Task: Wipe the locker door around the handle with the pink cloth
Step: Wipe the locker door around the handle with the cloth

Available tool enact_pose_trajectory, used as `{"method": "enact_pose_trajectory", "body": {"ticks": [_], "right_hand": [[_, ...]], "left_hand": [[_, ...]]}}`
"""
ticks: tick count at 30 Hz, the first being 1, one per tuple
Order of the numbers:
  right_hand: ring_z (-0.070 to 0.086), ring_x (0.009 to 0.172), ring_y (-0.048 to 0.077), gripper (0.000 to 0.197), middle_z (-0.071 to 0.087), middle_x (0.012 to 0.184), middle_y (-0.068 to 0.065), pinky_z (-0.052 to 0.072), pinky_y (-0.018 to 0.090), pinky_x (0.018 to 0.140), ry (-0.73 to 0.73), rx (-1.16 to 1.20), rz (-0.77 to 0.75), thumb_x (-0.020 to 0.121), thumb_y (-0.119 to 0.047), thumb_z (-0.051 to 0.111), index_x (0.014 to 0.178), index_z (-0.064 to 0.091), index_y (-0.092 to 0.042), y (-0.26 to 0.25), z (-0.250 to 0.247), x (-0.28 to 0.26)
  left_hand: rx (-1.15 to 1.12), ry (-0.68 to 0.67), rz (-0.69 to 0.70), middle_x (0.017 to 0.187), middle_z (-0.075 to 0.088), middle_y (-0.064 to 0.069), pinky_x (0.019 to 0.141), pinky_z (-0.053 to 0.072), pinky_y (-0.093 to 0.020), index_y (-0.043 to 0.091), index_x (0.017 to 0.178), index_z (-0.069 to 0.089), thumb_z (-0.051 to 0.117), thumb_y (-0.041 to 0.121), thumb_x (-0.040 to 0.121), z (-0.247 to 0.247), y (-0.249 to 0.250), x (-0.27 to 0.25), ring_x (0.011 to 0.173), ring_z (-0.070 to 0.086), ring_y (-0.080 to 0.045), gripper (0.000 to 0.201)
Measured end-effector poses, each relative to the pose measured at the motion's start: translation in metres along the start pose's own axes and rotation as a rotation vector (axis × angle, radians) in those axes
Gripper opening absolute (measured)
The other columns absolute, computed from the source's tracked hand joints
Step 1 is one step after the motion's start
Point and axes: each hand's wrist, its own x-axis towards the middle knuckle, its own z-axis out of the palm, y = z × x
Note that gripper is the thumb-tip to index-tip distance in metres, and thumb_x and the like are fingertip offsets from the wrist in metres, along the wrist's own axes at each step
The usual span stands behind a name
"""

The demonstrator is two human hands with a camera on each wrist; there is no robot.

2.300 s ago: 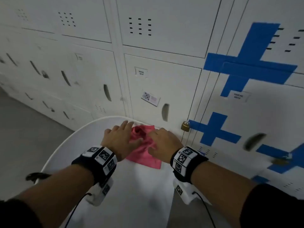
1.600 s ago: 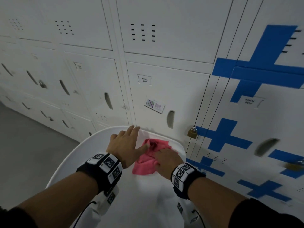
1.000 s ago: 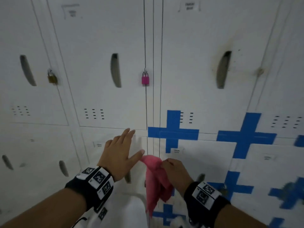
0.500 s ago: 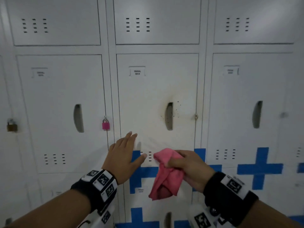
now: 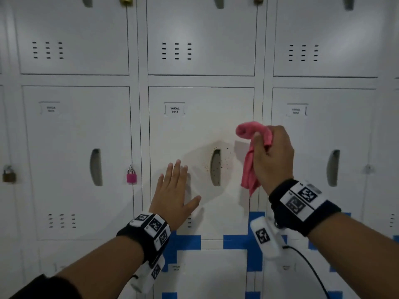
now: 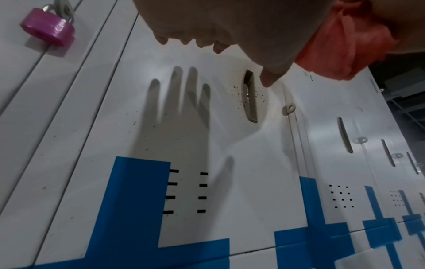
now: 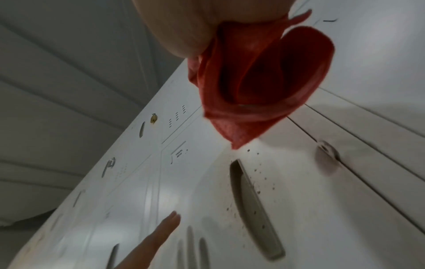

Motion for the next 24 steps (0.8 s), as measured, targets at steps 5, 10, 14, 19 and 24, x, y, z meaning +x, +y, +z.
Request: {"method": "enact_pose_trajectory", "body": {"ticks": [5,10,14,19,24], "right_hand": [[0.056,0.076,0.021,0.029,0.053,0.095,0.007,0.054,0.04,0.069,0.193,-0.146,0.004,0.097,-0.038,0.044,0.097,0.05,-0.01,0.008,0.018,0.03],[0.057,0.09,0.015,0.02,0.058,0.108,0.004,0.056,0.034,0.08,0.096,-0.23,-0.156,0.097,-0.028,0.046,0.108,0.055,-0.013,0.027,0.041,0.029],[0.04,0.138,0.026,0.049,0.038,0.152,0.012,0.038,0.042,0.111,-0.404,-0.444,-0.2,0.098,-0.013,0.043,0.147,0.033,-0.013,0.063,0.063,0.003],[0.009,0.15,0.016,0.065,0.015,0.162,0.006,0.006,0.026,0.116,-0.436,-0.437,-0.2,0.099,-0.036,0.038,0.154,0.017,-0.011,0.075,0.066,-0.013],[0.013,0.149,0.019,0.068,0.016,0.162,0.008,0.014,0.032,0.117,-0.447,-0.469,-0.208,0.097,-0.027,0.049,0.155,0.016,-0.014,0.077,0.066,-0.012]], "left_hand": [[0.051,-0.041,-0.01,0.155,-0.03,-0.001,0.118,-0.008,-0.041,0.018,0.147,-0.021,0.018,0.068,0.083,0.011,-0.005,0.006,0.144,-0.026,-0.02,0.09],[0.102,-0.036,0.006,0.156,-0.028,-0.005,0.12,-0.005,-0.043,0.014,0.149,-0.017,0.015,0.068,0.082,0.019,-0.006,0.014,0.144,-0.025,-0.021,0.091],[0.112,0.022,0.019,0.157,-0.026,-0.008,0.119,-0.005,-0.043,0.011,0.15,-0.014,0.021,0.066,0.084,0.023,-0.01,0.022,0.144,-0.025,-0.021,0.092],[0.137,0.075,0.019,0.158,-0.024,-0.009,0.119,-0.004,-0.044,0.009,0.15,-0.013,0.024,0.065,0.083,0.019,-0.015,0.038,0.145,-0.023,-0.023,0.095],[0.137,0.061,-0.013,0.156,-0.027,-0.012,0.12,-0.003,-0.045,0.006,0.149,-0.014,0.02,0.068,0.081,0.021,-0.014,0.048,0.144,-0.025,-0.024,0.098]]}}
